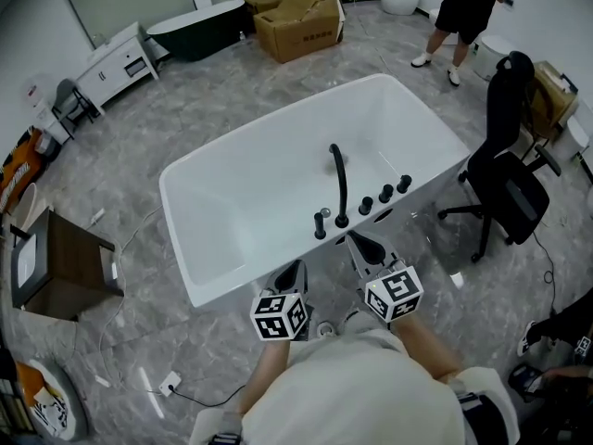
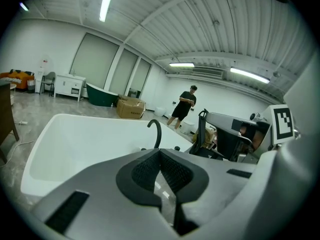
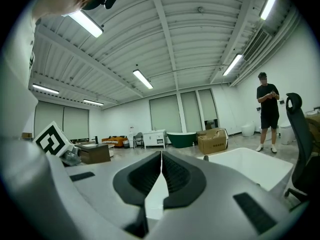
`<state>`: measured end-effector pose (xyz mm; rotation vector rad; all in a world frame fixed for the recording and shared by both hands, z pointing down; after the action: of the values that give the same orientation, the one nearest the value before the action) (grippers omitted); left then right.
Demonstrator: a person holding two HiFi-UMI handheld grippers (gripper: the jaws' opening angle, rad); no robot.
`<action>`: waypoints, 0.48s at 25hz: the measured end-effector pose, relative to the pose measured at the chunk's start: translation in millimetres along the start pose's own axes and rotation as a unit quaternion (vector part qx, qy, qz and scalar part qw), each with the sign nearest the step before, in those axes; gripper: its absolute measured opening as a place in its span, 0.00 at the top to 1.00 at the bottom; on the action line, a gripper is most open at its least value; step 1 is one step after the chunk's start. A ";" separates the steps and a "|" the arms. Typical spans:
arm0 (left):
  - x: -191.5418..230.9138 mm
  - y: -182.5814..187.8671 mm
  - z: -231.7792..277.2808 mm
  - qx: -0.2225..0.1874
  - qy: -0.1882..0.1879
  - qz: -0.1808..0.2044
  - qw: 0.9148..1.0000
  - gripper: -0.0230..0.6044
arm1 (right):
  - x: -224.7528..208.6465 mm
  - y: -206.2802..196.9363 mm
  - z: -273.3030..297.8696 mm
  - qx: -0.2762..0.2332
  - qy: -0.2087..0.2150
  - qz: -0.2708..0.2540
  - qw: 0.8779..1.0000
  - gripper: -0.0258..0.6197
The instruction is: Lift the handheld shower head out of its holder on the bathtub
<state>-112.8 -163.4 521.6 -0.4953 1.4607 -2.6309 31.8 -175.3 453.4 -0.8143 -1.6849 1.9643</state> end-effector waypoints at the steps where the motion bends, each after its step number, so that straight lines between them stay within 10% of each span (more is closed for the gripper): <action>1: 2.2 -0.6 2.1 0.004 0.001 -0.002 1.000 0.93 | -1.6 -1.7 4.3 0.005 0.000 -0.001 1.000 0.93; 12: 10.5 -12.2 52.6 0.033 0.028 -0.040 0.998 0.93 | -55.9 -60.8 46.8 0.080 0.028 0.007 0.996 0.93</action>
<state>-104.8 -201.9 560.0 -0.4877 1.3925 -2.7667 38.2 -235.8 526.2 -0.8151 -1.4730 2.0358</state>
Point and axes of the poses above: the fingertips, and each gripper's own axes: z forward along the fingers, x to its left, y out of its top, the point moved 3 cm from there along -z, backward along the fingers, and after that the axes turned 13 degrees about y, right-handed, at the moved point
